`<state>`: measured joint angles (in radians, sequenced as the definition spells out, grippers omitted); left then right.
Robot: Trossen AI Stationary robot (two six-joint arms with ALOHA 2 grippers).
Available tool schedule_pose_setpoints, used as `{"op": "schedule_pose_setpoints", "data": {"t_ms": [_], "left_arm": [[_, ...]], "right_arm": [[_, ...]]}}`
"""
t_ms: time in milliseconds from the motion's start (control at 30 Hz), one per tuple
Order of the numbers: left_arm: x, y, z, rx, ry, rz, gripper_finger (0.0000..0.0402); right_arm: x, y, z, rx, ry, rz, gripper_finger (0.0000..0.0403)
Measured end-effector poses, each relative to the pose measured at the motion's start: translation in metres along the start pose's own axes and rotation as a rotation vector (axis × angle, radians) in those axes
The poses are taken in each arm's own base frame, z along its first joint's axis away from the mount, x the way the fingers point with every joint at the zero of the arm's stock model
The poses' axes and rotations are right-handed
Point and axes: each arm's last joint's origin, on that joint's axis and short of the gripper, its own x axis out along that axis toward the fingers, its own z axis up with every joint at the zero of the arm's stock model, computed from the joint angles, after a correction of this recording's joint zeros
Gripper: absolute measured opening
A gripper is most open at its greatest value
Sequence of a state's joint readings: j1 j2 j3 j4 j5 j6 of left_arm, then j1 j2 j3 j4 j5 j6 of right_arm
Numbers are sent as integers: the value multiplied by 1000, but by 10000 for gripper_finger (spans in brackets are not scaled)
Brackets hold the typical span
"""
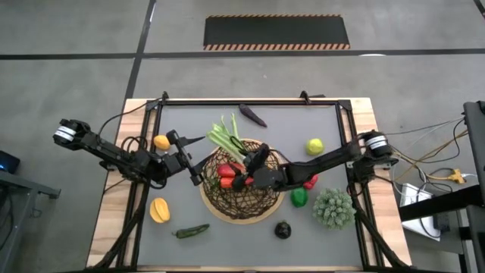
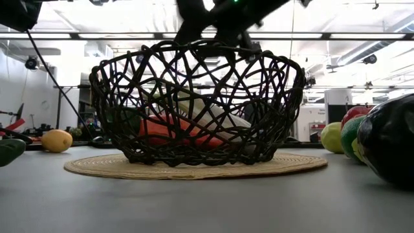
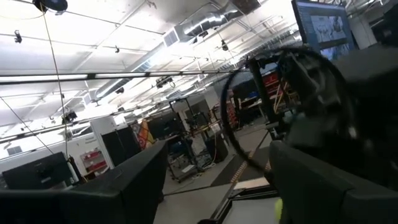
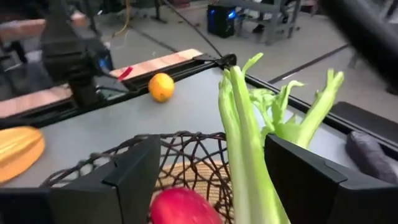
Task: Build produce basket
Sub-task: Put the eggplant into the wire basket
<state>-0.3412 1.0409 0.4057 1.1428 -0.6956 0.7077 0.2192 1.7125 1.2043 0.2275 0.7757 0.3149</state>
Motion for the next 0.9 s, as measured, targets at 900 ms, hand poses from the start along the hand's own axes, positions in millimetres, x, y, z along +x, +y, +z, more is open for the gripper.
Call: {"op": "schedule_pose_setpoints", "data": {"t_ms": [900], "left_arm": [[2, -4, -2, -53, 7, -14, 263]], "right_arm": [[-100, -72, 50, -226, 259, -1, 239]]}}
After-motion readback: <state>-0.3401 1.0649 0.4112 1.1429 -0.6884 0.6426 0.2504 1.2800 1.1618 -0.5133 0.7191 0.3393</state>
